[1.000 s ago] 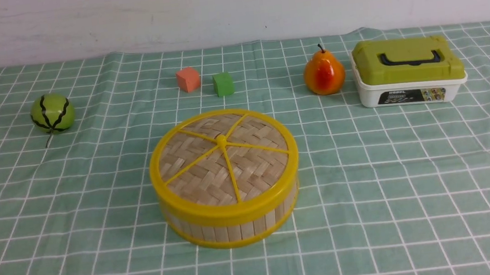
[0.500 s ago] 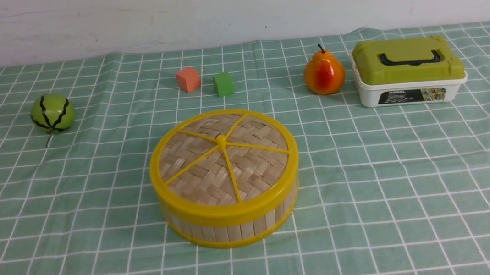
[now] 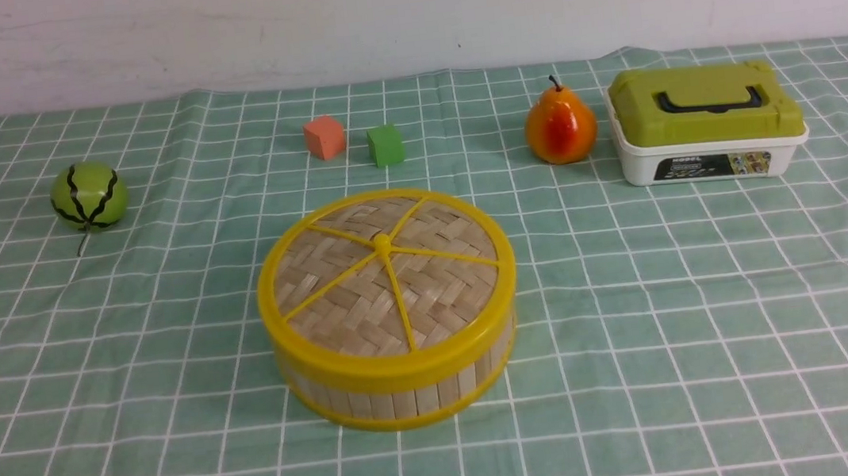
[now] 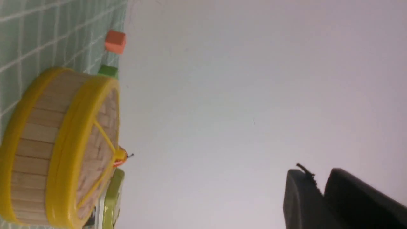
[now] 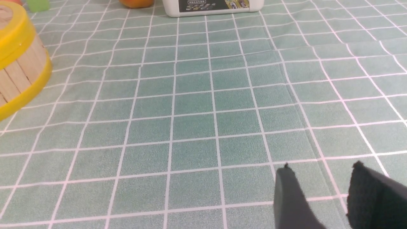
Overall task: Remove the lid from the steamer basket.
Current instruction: Use the left arm to lift the lid of the steamer
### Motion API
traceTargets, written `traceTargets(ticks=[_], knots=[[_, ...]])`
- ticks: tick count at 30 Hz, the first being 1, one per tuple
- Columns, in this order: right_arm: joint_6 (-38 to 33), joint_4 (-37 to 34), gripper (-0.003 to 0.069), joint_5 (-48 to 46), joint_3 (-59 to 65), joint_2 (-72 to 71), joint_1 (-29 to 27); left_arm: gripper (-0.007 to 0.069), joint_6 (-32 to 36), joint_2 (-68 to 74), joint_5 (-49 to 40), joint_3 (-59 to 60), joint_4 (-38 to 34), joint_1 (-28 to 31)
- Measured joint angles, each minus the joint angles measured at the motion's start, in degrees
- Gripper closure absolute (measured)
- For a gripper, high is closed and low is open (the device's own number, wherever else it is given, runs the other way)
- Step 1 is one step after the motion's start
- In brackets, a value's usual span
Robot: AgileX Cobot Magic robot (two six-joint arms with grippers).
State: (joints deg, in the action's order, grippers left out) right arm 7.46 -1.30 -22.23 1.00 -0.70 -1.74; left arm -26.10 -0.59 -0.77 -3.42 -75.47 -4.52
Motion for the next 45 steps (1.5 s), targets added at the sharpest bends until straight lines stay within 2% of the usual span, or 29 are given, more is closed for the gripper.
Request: traceTargets(ticks=[1,2,3,4,7,10,13,15,16,18,19,20,22,23,26,28,30,31,32,34,39,45], knots=[[0.0,0.0,0.0415,0.0,0.0,0.0,0.0,0.0620,2.8,0.0,-1.3,-2.0,0.1,0.0],[0.0,0.0,0.0415,0.0,0.0,0.0,0.0,0.0620,3.4,0.0,-1.6,-2.0,0.2,0.0],[0.0,0.0,0.0415,0.0,0.0,0.0,0.0,0.0637,9.4,1.0,-3.1,-5.6,0.9,0.0],[0.0,0.0,0.0415,0.0,0.0,0.0,0.0,0.0637,11.6,2.0,-3.8,-6.8,1.5,0.0],[0.0,0.0,0.0415,0.0,0.0,0.0,0.0,0.0637,24.2,7.1,-6.2,-11.8,4.0,0.0],[0.0,0.0,0.0415,0.0,0.0,0.0,0.0,0.0637,34.6,15.6,-12.2,-15.6,5.5,0.0],[0.0,0.0,0.0415,0.0,0.0,0.0,0.0,0.0637,37.5,24.6,-21.1,-19.2,6.2,0.0],[0.0,0.0,0.0415,0.0,0.0,0.0,0.0,0.0637,37.5,34.6,-31.5,-24.3,7.2,0.0],[0.0,0.0,0.0415,0.0,0.0,0.0,0.0,0.0637,37.5,35.5,-32.5,-24.8,7.3,0.0],[0.0,0.0,0.0415,0.0,0.0,0.0,0.0,0.0637,37.8,45.3,-43.1,-31.0,9.9,0.0],[0.0,0.0,0.0415,0.0,0.0,0.0,0.0,0.0637,37.8,46.2,-44.0,-31.0,10.2,0.0],[0.0,0.0,0.0415,0.0,0.0,0.0,0.0,0.0637,37.9,54.2,-51.9,-37.6,14.0,0.0],[0.0,0.0,0.0415,0.0,0.0,0.0,0.0,0.0637,37.1,61.8,-57.3,-43.8,19.6,0.0],[0.0,0.0,0.0415,0.0,0.0,0.0,0.0,0.0637,36.9,63.4,-58.2,-44.5,20.2,0.0],[0.0,0.0,0.0415,0.0,0.0,0.0,0.0,0.0637,29.9,75.1,-60.1,-56.9,32.7,-1.0],[0.0,0.0,0.0415,0.0,0.0,0.0,0.0,0.0637,25.4,78.8,-59.1,-61.8,38.2,-2.4],[0.0,0.0,0.0415,0.0,0.0,0.0,0.0,0.0637,18.7,82.6,-57.9,-67.7,45.5,-4.9],[0.0,0.0,0.0415,0.0,0.0,0.0,0.0,0.0637,18.0,83.3,-57.9,-68.3,46.9,-5.5],[0.0,0.0,0.0415,0.0,0.0,0.0,0.0,0.0637,12.4,86.1,-58.1,-73.7,52.0,-7.9],[0.0,0.0,0.0415,0.0,0.0,0.0,0.0,0.0637,9.3,88.5,-59.2,-77.7,56.7,-10.5],[0.0,0.0,0.0415,0.0,0.0,0.0,0.0,0.0637,5.2,98.6,-67.6,-90.7,67.3,-17.9],[0.0,0.0,0.0415,0.0,0.0,0.0,0.0,0.0636,4.9,108.0,-69.7,-102.5,72.1,-21.7]])
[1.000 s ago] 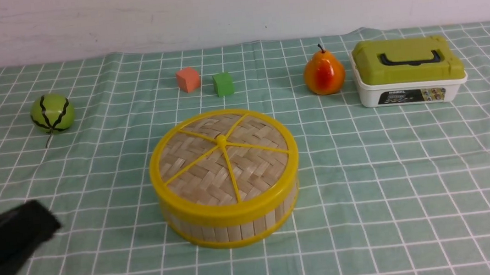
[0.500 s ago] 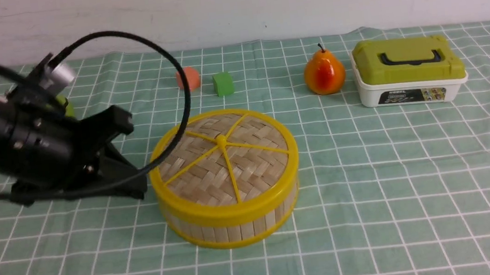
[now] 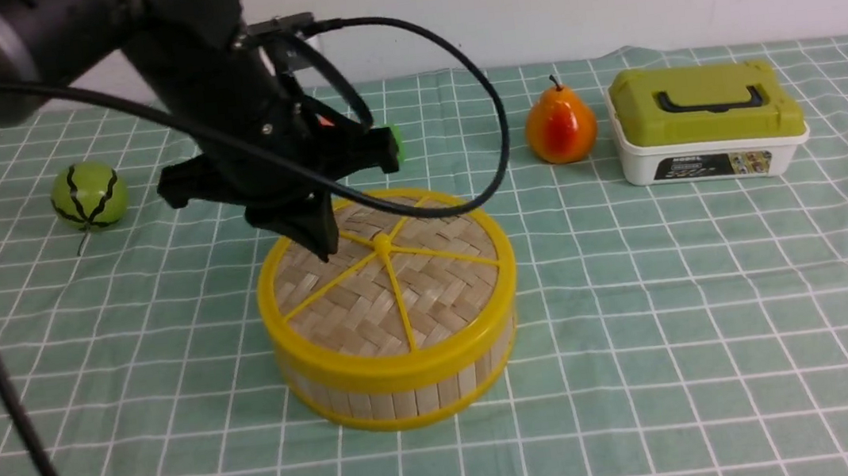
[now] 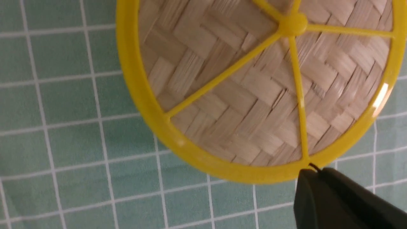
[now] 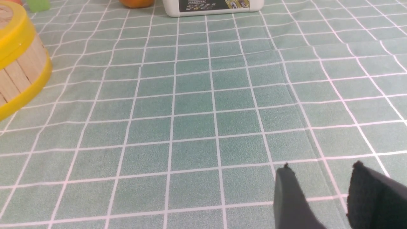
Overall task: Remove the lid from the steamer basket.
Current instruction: Use the left arm to lift the lid of the steamer
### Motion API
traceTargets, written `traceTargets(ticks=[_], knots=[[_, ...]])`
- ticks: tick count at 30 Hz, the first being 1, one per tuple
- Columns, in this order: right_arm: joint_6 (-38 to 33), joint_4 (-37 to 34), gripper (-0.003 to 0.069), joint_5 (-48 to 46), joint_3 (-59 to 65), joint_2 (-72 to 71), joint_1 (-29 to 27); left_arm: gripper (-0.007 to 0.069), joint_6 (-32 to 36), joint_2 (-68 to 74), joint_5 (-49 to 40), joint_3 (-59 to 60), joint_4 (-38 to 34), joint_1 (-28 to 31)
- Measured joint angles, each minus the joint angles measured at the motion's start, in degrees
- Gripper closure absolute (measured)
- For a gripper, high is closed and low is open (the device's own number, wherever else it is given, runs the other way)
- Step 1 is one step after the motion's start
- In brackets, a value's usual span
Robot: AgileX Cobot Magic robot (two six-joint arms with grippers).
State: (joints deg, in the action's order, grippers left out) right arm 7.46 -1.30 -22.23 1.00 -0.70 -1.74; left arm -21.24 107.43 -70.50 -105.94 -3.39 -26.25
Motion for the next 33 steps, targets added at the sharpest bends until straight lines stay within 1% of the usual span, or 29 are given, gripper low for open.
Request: traceTargets(ticks=[1,2,4,6,10,13,15,17,22,33], knots=[[0.0,0.0,0.0415,0.0,0.0,0.0,0.0,0.0636,-0.1,0.3,0.0,-0.4,0.0,0.0],[0.0,0.0,0.0415,0.0,0.0,0.0,0.0,0.0626,-0.7,2.8,-0.2,-3.2,0.4,-0.7],[0.0,0.0,0.0415,0.0,0.0,0.0,0.0,0.0593,-1.5,6.0,-0.3,-6.3,0.9,-1.6],[0.0,0.0,0.0415,0.0,0.0,0.0,0.0,0.0546,-2.0,7.9,-0.3,-8.5,1.7,-2.1],[0.0,0.0,0.0415,0.0,0.0,0.0,0.0,0.0418,-2.2,11.1,-0.5,-11.6,4.6,-2.5],[0.0,0.0,0.0415,0.0,0.0,0.0,0.0,0.0347,-2.2,12.0,0.0,-12.1,7.1,-2.5],[0.0,0.0,0.0415,0.0,0.0,0.0,0.0,0.0316,-2.3,12.5,1.1,-12.2,8.7,-2.5],[0.0,0.0,0.0415,0.0,0.0,0.0,0.0,0.0305,-2.3,13.2,2.1,-12.2,9.2,-2.5],[0.0,0.0,0.0415,0.0,0.0,0.0,0.0,0.0303,-2.3,15.4,3.9,-12.2,8.8,-2.5],[0.0,0.0,0.0418,0.0,0.0,0.0,0.0,0.0312,-2.3,16.7,4.1,-12.2,8.5,-2.5]])
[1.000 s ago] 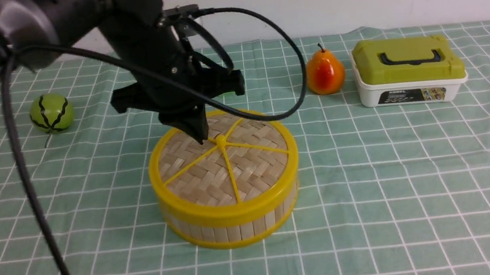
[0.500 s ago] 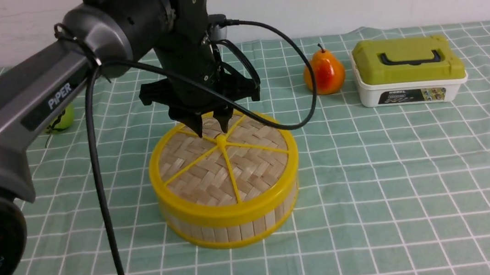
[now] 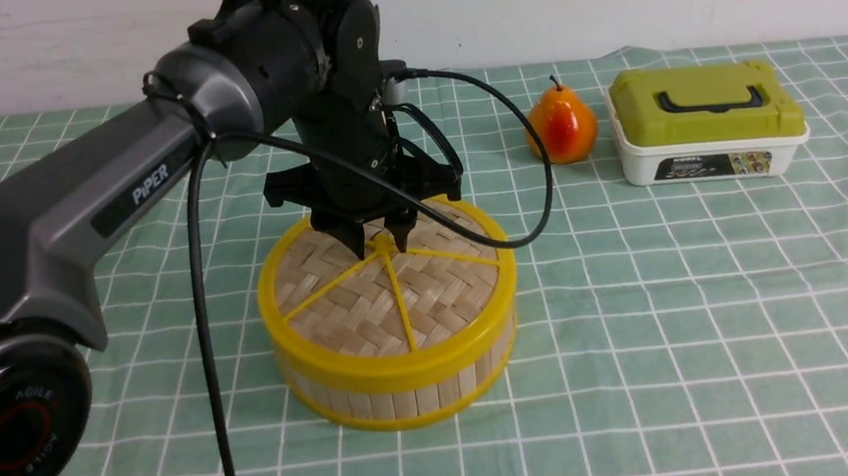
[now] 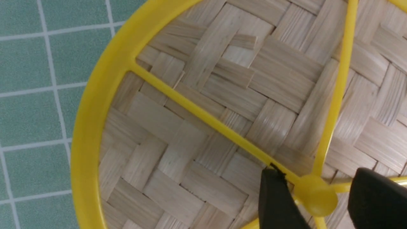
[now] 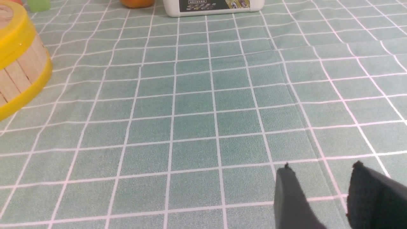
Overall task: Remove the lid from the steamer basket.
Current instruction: Use the left arm to lift the lid of the steamer
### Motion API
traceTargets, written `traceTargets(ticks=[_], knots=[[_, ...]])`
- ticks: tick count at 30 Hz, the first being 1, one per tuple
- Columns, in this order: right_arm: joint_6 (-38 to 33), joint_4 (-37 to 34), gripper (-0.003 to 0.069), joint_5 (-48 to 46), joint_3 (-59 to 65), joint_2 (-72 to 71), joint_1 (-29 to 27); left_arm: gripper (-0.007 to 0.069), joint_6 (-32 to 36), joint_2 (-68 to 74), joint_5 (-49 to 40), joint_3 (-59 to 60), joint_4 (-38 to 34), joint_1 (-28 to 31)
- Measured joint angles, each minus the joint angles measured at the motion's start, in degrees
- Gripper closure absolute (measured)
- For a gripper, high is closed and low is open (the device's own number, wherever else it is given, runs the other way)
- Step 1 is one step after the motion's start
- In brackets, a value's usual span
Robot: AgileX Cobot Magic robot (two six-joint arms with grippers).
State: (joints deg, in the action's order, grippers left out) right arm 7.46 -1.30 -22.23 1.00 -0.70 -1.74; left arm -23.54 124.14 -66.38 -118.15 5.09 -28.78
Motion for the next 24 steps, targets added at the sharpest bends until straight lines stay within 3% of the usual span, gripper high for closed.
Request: traceTargets(ticks=[11,24], knots=[[0.0,0.0,0.0418,0.0,0.0,0.0,0.0,0.0382,0.0,0.0,0.2,0.0,0.4,0.0],[0.0,0.0,0.0418,0.0,0.0,0.0,0.0,0.0389,0.0,0.0,-0.1,0.0,0.4,0.0]])
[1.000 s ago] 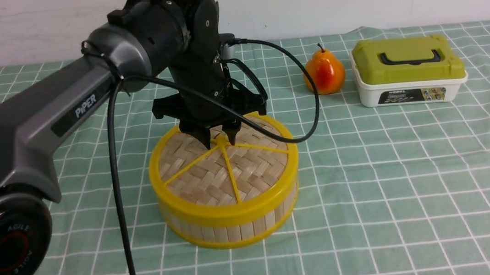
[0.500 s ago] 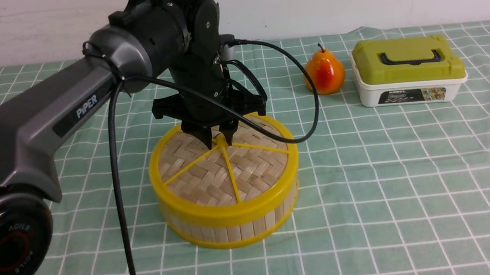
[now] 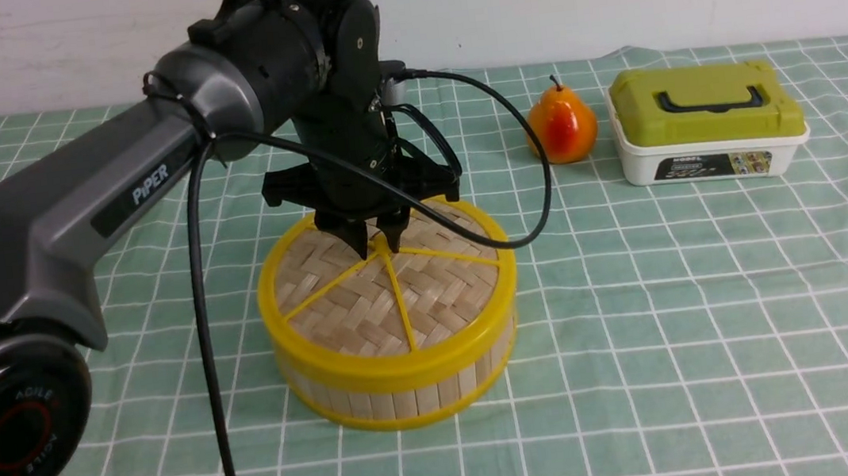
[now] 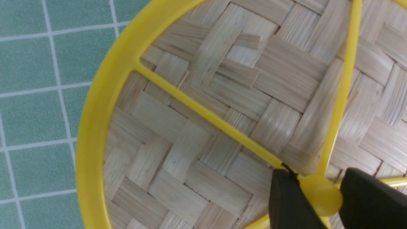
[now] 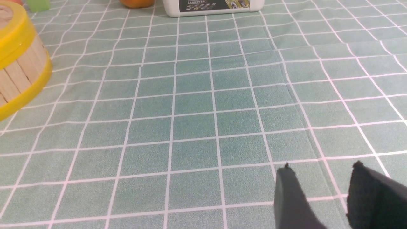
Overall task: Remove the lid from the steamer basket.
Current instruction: Use the left arm to lift the lid of the steamer
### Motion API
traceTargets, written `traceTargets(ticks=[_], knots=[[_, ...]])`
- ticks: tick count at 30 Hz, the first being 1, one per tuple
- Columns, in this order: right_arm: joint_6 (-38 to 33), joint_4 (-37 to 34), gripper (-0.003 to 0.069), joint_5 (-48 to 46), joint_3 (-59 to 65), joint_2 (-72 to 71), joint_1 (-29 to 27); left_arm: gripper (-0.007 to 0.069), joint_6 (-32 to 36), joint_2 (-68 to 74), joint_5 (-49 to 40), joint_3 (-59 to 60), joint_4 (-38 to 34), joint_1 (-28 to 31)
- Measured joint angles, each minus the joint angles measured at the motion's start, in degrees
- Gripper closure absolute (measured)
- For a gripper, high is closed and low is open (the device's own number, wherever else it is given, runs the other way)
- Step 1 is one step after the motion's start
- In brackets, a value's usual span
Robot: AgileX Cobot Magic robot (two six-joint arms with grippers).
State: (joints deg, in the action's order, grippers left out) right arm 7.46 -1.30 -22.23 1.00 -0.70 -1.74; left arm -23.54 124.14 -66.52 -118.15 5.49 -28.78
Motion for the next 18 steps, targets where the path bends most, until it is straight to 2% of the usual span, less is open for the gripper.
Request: traceTargets(ticks=[7,11,13,18], knots=[[0.0,0.0,0.0418,0.0,0.0,0.0,0.0,0.0395,0.0,0.0,0.0,0.0,0.1,0.0],[0.0,0.0,0.0418,0.0,0.0,0.0,0.0,0.0438,0.0,0.3,0.0,0.0,0.0,0.0],[0.0,0.0,0.0418,0.0,0.0,0.0,0.0,0.0503,0.0,0.9,-0.1,-0.2,-0.1,0.0],[0.0,0.0,0.0418,0.0,0.0,0.0,0.0,0.0515,0.2,1.3,-0.3,-0.6,-0.1,0.0]])
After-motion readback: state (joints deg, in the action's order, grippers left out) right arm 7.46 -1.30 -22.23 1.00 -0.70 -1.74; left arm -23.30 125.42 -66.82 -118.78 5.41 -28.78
